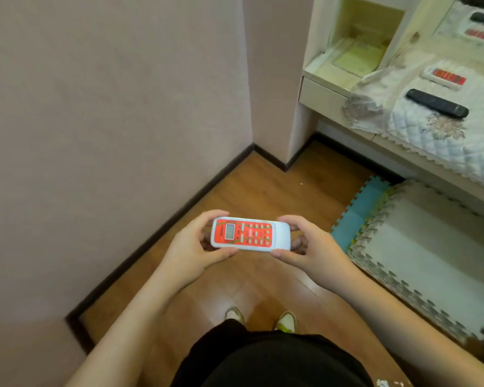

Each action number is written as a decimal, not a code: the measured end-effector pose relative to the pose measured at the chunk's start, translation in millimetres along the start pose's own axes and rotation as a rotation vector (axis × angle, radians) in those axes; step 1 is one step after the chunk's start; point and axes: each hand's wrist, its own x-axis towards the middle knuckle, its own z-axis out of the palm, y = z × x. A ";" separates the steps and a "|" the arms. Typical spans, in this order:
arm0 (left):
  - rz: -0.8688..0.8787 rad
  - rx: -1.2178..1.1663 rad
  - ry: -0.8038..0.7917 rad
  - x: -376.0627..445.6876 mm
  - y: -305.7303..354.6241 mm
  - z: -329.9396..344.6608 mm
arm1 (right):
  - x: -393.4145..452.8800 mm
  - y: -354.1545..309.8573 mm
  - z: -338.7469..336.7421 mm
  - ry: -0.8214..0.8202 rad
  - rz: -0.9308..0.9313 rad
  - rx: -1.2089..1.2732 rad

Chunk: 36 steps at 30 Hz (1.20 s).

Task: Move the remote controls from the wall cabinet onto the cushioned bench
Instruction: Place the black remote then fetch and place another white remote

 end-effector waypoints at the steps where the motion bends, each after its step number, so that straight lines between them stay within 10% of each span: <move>1: -0.008 -0.021 -0.013 6.8 1.8 3.0 | 3.3 3.1 -3.9 0.013 0.009 0.008; 36: 0.307 0.042 -0.624 338.8 133.0 118.3 | 101.4 77.2 -169.9 0.639 0.402 0.196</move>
